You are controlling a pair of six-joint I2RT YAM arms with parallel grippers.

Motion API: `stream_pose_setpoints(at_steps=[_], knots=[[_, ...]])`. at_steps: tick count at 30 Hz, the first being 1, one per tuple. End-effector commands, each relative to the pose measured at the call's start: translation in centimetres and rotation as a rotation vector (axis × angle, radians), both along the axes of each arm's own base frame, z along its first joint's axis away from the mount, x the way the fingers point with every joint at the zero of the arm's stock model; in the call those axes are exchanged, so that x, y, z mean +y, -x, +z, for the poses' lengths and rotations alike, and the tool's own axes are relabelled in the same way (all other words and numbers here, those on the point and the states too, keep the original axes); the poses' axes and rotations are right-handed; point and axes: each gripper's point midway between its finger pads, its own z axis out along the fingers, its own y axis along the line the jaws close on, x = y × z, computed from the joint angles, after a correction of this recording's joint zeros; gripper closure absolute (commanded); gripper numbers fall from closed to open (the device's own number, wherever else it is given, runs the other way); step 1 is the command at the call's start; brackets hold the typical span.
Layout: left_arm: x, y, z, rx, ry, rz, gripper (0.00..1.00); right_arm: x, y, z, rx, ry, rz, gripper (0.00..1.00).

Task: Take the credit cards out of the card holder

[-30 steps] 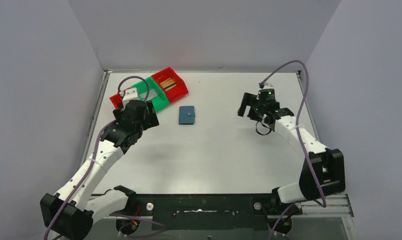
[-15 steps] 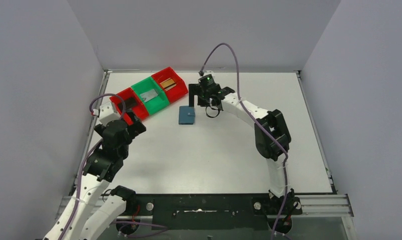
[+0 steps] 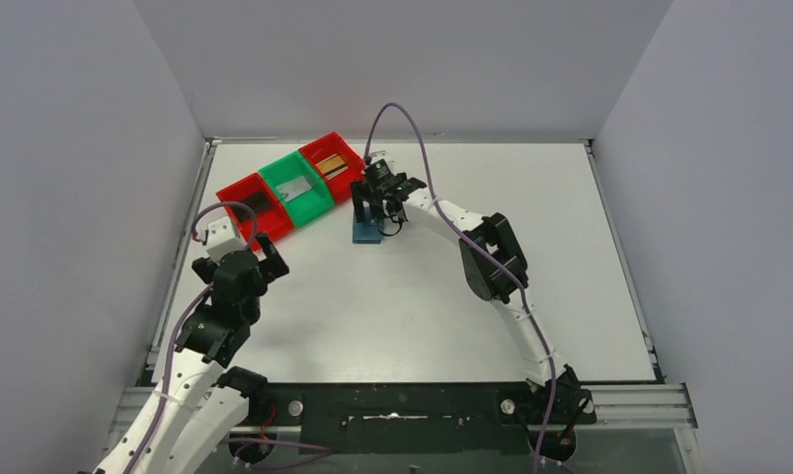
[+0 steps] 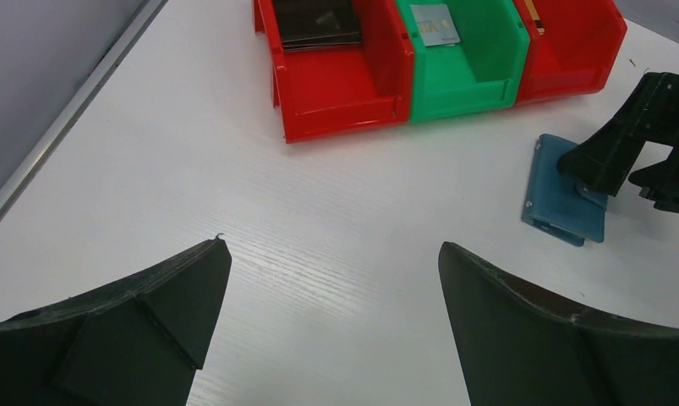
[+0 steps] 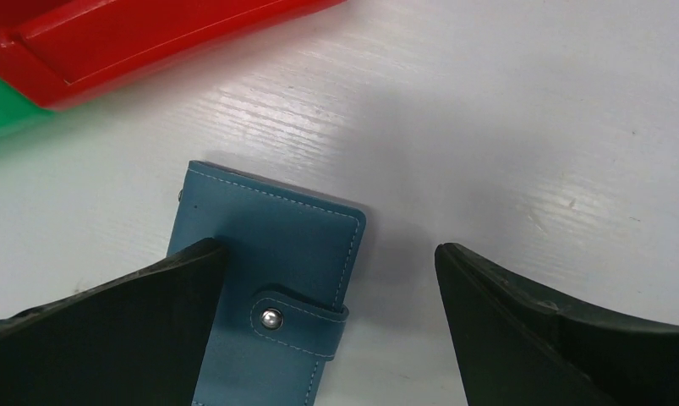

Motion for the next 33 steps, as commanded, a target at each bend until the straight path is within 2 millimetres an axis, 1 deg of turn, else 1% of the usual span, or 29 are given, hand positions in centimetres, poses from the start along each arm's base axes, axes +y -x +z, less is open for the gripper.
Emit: stream_pose_setpoints(at_steps=[1, 3, 5, 8, 11, 13, 15, 16, 17, 18, 19, 20, 21, 23, 26, 30, 33], knots=[[1.4, -0.5, 2.0, -0.06, -0.028, 0.078, 0.03, -2.9, 1.7, -1.9, 0.044, 0.157, -0.001, 0.02], [2.4, -0.1, 2.0, -0.051, -0.046, 0.134, 0.03, -4.1, 3.4, -2.5, 0.062, 0.191, -0.019, 0.02], [2.9, 0.1, 2.0, -0.053, -0.055, 0.161, 0.03, -5.0, 5.2, -3.2, 0.084, 0.204, -0.036, 0.0], [2.9, 0.1, 2.0, -0.061, -0.053, 0.156, 0.03, -6.1, 8.6, -4.1, 0.124, 0.215, -0.046, 0.01], [2.9, 0.2, 2.2, -0.068, -0.051, 0.15, 0.02, -6.6, 12.4, -4.0, 0.144, 0.218, -0.042, 0.02], [3.0, 0.3, 2.2, -0.063, -0.056, 0.152, 0.03, -6.4, 15.4, -3.4, 0.154, 0.202, -0.031, 0.02], [2.9, 0.3, 2.3, -0.057, -0.047, 0.148, 0.03, -6.2, 18.2, -2.3, 0.132, 0.196, -0.017, 0.02], [2.6, 0.3, 2.2, -0.053, -0.041, 0.133, 0.03, -6.6, 19.6, -2.0, 0.124, 0.201, -0.024, 0.02], [2.2, 0.2, 2.2, -0.049, -0.034, 0.114, 0.03, -6.6, 20.7, -1.3, 0.113, 0.198, -0.032, 0.01], [1.9, 0.1, 2.1, -0.042, -0.03, 0.097, 0.03, -6.7, 21.6, -0.2, 0.094, 0.178, -0.052, 0.01], [1.7, 0.1, 1.9, -0.027, -0.028, 0.082, 0.03, -6.8, 22.3, 0.2, 0.07, 0.175, -0.071, 0.0], [1.4, 0.0, 2.1, -0.021, -0.02, 0.07, 0.02, -6.6, 23.0, 1.2, 0.037, 0.144, -0.079, 0.01], [1.0, 0.0, 2.5, -0.018, -0.01, 0.051, 0.02, -6.1, 23.4, 2.7, 0.003, 0.096, -0.073, 0.01], [-0.2, -0.4, 2.6, -0.007, -0.007, -0.03, 0.03, -5.6, 24.0, 4.6, -0.04, 0.027, -0.061, 0.02], [-2.1, -1.4, 2.0, 0.004, 0.028, -0.117, 0.02, -5.5, 23.6, 7.8, -0.117, -0.052, -0.052, 0.02], [-4.3, -3.2, 2.3, 0.004, 0.086, -0.183, 0.03, -7.7, 22.1, 11.8, -0.252, -0.078, -0.119, 0.02], [-5.6, -5.2, 2.5, 0.029, 0.094, -0.215, 0.03, -10.3, 21.3, 13.5, -0.305, -0.084, -0.194, 0.02]])
